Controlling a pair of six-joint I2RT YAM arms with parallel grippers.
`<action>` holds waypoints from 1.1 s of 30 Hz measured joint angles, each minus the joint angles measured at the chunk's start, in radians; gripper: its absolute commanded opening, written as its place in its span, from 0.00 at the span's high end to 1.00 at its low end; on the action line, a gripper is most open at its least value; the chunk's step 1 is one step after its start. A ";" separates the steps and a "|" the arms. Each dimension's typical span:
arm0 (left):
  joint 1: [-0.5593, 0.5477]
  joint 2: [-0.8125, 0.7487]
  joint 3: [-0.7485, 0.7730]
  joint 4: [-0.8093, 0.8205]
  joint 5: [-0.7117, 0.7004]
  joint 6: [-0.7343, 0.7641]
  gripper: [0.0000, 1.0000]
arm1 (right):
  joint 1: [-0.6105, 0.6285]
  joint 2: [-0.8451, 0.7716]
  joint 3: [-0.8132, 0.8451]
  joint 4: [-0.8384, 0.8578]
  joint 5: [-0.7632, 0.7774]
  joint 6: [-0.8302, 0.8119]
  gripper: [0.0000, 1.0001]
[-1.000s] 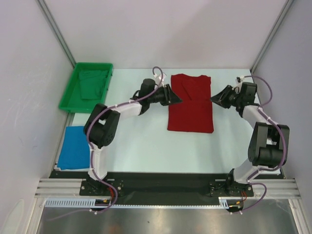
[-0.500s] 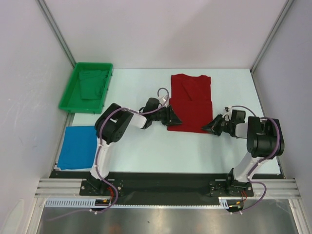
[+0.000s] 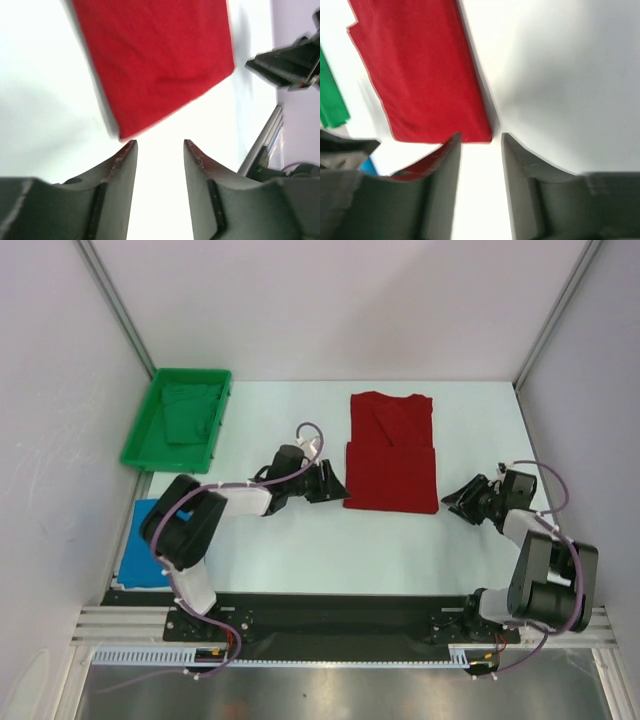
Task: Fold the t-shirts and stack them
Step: Fold the tshirt
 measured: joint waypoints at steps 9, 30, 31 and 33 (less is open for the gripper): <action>-0.104 -0.212 -0.358 0.237 -0.256 -0.384 0.33 | 0.006 -0.319 -0.249 0.062 0.062 0.243 0.41; -0.189 0.040 -0.308 0.391 -0.494 -1.057 0.53 | 0.346 -0.372 -0.415 0.286 0.560 0.759 0.48; -0.188 0.050 -0.306 0.404 -0.497 -1.078 0.53 | 0.349 -0.351 -0.414 0.309 0.564 0.769 0.49; -0.185 0.071 -0.303 0.431 -0.500 -1.109 0.54 | 0.353 -0.308 -0.408 0.348 0.567 0.784 0.50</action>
